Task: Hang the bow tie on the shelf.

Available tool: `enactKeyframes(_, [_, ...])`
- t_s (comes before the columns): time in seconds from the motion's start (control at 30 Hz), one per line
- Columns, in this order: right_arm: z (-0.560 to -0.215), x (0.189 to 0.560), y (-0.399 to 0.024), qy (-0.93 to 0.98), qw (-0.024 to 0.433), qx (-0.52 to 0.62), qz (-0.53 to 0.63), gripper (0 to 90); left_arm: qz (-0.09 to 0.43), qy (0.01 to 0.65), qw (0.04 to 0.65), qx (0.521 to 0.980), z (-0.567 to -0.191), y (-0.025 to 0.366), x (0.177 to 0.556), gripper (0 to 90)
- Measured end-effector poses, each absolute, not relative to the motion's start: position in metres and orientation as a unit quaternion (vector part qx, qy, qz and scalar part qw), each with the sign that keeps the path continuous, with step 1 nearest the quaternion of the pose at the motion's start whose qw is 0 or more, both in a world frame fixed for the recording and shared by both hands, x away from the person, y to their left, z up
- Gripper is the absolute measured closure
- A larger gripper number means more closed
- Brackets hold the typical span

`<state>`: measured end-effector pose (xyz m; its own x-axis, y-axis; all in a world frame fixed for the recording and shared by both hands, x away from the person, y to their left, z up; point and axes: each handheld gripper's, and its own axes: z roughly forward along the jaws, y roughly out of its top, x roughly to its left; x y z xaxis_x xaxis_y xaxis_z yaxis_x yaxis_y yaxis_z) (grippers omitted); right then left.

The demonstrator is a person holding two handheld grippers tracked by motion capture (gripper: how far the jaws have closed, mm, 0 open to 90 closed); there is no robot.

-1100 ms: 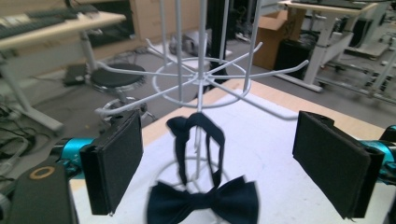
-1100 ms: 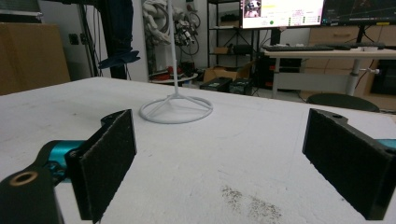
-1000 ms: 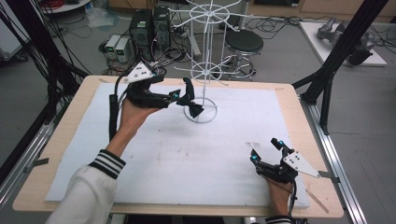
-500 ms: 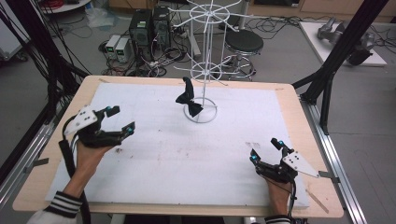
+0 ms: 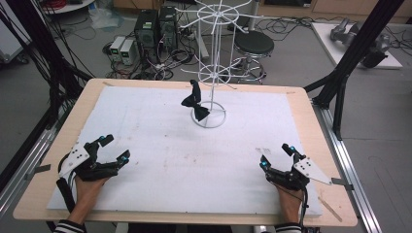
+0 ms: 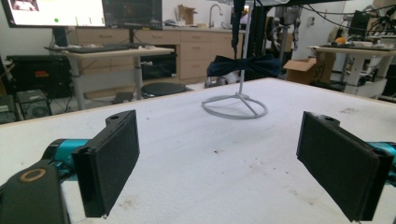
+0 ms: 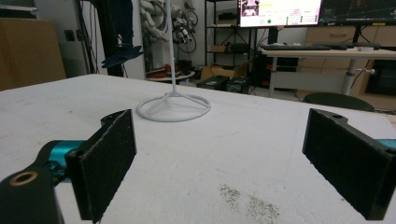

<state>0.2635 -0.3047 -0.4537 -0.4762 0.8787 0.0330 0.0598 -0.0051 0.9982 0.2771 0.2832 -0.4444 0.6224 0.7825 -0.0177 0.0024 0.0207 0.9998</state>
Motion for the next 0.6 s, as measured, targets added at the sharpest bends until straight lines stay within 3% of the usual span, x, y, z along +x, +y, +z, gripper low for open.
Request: enactKeyframes(0.6, [-0.4539, 0.2624, -0.3042, 0.616, 0.346, 0.377, 0.599, 8.8, 0.323, 0.33, 0.641, 0.613, -0.455, 0.2852, 0.2756, 13.6])
